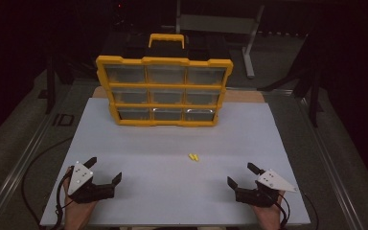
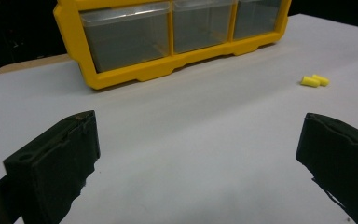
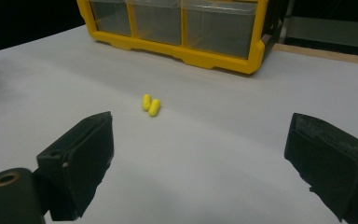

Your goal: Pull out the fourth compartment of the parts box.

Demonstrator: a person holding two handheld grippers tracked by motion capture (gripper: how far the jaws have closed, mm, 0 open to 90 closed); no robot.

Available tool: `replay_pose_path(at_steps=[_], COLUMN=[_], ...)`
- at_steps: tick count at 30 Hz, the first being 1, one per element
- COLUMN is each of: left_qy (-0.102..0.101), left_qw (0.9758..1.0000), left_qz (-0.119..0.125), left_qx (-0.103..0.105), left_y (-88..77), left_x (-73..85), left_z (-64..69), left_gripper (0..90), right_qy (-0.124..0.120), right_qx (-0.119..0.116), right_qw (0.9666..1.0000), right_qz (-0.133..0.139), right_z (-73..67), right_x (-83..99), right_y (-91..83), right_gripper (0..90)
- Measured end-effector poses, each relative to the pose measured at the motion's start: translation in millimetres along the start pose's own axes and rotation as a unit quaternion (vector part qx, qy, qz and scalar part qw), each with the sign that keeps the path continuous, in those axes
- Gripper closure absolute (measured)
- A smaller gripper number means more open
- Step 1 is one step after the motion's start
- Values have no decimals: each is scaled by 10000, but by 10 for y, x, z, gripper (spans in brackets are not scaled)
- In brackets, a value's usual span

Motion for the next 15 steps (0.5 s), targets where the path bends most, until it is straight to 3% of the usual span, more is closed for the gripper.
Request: replay_pose_path(at_steps=[6, 15], left_qy=[-249, 50], left_qw=[9997, 9996], left_qz=[-5, -187], left_qx=[-85, -224], left_y=[30, 114], left_x=[-28, -132], left_z=[-68, -84], left_gripper=[0, 0], right_qy=[-14, 70], right_qx=[-8, 3], right_qw=[10000, 10000], right_qz=[-25, 1], right_z=[4, 26], right_x=[2, 1], right_y=[26, 42], right_gripper=[79, 79])
Point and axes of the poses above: each handheld gripper's, and its own axes: y roughly forward along the jaws, x roughly out of its underside, z roughly to its right, the point moved 7 cm from there along y, roughly forward along the jaws, and after that the axes turned 3 degrees about -y, right-handed, at the moved point
